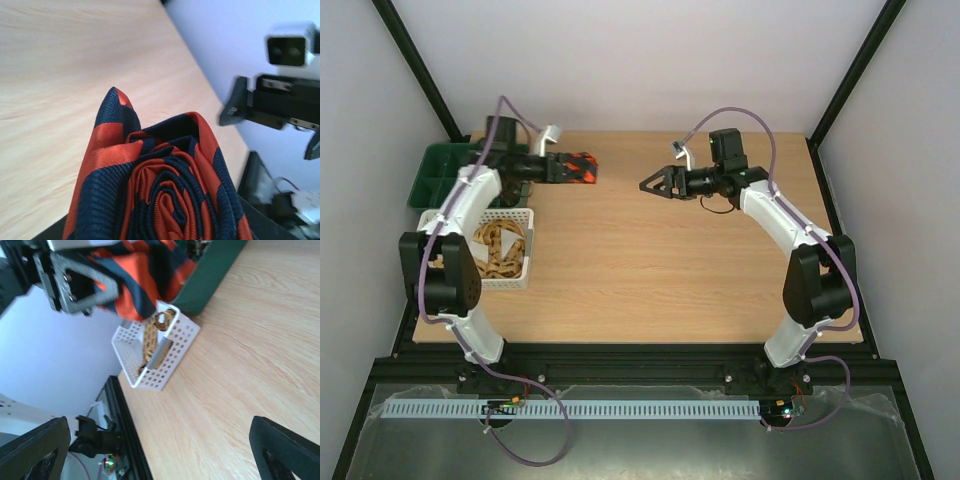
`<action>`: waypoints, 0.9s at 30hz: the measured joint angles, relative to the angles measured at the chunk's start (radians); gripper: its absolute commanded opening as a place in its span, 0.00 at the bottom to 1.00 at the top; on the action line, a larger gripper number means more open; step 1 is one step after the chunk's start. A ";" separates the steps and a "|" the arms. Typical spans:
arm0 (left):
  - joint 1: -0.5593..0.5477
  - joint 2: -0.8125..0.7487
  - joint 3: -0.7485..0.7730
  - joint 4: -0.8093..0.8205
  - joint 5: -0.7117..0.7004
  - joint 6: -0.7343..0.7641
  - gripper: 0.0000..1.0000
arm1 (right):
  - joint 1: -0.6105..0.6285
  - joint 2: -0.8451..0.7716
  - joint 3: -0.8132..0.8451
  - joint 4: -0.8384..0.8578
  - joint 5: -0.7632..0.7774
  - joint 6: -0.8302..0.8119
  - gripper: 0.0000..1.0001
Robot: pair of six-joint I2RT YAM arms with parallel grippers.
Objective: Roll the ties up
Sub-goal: Pass from the right arm to the left, then place the tie in the storage box.
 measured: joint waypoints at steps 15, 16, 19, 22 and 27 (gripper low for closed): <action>0.322 0.200 0.524 -0.658 -0.531 0.984 0.02 | -0.087 -0.131 -0.055 -0.150 0.267 -0.304 0.99; 0.332 0.227 0.537 -0.669 -0.565 1.036 0.02 | -0.094 -0.149 -0.062 -0.150 0.269 -0.314 0.99; 0.358 0.274 0.544 -0.684 -0.643 1.180 0.02 | -0.107 -0.172 -0.066 -0.150 0.272 -0.333 0.99; 0.372 0.306 0.546 -0.694 -0.714 1.316 0.02 | -0.117 -0.166 -0.066 -0.163 0.269 -0.343 0.99; 0.384 0.352 0.557 -0.680 -0.812 1.516 0.02 | -0.130 -0.137 -0.066 -0.197 0.257 -0.342 0.99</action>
